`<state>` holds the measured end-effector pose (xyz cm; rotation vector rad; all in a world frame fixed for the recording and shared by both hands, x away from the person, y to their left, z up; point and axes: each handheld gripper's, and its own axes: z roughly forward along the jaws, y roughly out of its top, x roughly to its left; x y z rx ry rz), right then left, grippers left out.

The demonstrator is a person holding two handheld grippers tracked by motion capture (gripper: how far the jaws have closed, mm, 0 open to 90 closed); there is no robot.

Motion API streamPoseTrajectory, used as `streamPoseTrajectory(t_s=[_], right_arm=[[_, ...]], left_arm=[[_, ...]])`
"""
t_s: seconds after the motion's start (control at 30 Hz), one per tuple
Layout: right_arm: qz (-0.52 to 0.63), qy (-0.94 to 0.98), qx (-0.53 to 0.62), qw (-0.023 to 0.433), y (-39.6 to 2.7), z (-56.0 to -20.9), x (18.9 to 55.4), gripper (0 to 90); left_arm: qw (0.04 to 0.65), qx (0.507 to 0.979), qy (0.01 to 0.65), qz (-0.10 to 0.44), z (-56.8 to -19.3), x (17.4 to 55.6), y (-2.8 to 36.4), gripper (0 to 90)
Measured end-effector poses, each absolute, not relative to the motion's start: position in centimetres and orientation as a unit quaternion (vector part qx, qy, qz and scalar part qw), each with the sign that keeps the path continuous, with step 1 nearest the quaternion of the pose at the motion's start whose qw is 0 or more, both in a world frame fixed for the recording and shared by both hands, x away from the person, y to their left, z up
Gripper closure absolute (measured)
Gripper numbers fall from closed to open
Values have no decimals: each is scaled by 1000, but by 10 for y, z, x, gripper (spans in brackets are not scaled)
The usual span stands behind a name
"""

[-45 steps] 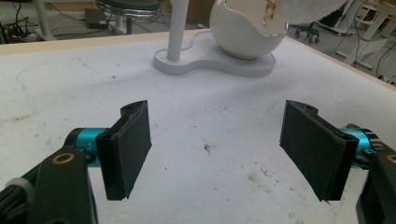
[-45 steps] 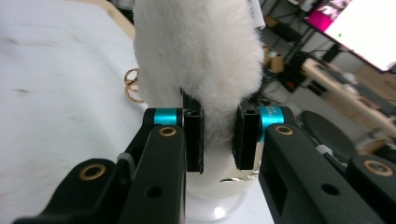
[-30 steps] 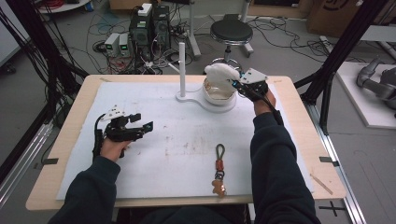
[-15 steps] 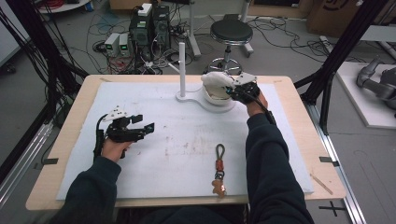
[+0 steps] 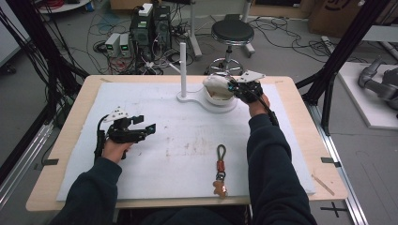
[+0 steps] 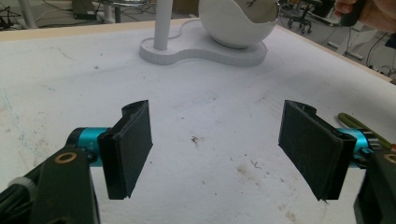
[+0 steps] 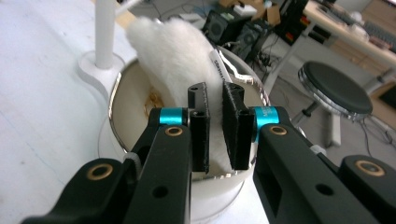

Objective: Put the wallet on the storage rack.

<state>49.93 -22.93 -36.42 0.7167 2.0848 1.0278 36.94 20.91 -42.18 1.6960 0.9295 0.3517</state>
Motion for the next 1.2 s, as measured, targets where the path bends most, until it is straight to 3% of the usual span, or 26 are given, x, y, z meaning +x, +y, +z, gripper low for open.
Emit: streamPoseTrajectory(t_s=[0.1,0.23,0.37,0.47,0.6,0.9,1.2], right_arm=[[389,803,293,343,-231,-365,498,812],[386,802,314,331,-238,-361,491,655],[405,790,366,279,-253,-358,481,482],[417,785,393,234,-263,-356,469,396],[437,781,383,232,-271,-362,442,321],[435,786,380,221,-286,-389,395,220],[429,787,389,213,-295,-400,378,220]], left_arm=[[554,720,392,148,-422,370,209,255],[555,718,393,149,-422,369,210,255],[555,715,396,155,-421,369,211,255],[554,712,400,164,-419,369,213,221],[551,710,404,172,-419,368,216,182],[550,713,399,171,-419,367,216,184],[550,716,397,167,-421,368,215,188]])
